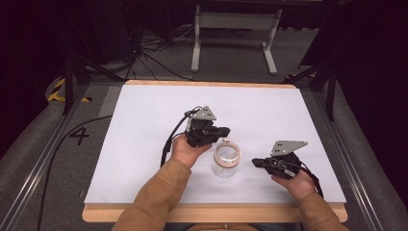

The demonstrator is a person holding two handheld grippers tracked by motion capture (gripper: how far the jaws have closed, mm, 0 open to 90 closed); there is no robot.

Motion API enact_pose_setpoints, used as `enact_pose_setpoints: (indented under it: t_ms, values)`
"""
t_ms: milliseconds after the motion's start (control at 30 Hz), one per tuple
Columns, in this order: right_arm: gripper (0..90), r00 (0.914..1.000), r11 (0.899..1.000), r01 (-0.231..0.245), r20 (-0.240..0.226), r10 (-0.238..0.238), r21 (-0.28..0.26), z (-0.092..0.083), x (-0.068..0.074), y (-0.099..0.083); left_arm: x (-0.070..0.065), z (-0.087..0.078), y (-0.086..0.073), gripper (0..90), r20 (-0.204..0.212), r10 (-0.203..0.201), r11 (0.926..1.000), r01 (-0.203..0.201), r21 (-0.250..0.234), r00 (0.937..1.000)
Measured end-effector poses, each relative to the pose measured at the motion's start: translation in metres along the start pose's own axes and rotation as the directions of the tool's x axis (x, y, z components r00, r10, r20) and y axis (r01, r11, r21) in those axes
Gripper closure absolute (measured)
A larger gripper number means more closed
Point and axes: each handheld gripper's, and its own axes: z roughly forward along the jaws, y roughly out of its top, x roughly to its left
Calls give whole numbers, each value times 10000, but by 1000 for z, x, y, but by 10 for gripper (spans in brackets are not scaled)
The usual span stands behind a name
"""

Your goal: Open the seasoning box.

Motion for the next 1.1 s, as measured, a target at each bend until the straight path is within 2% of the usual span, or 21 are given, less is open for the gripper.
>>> enact_pose_setpoints:
  t_ms: [167,267,433,800,833,1100]
  values:
    - [895,9999,10000,70,-139,-71,-65,0,4,3,2,5,-3,863,-166,-97,9999,98,68,9998]
    - [895,9997,9999,145,-193,-146,-79,1,7,5,5,7,-4,862,-254,-66,9996,73,271,9997]
    - [895,9994,9996,201,-287,-207,-216,-1,11,9,8,9,-6,862,-205,-196,9992,203,352,9996]
    - [895,9993,9981,214,-302,-232,-577,-6,14,15,8,10,-6,860,-235,-127,9993,135,338,9996]
    - [895,9990,9970,243,-362,-270,-738,-9,17,18,9,10,-6,860,-203,-131,9992,138,364,9997]
    - [896,9972,9952,486,-529,-532,-847,-9,28,26,9,11,-6,862,-203,-144,9991,152,391,9997]
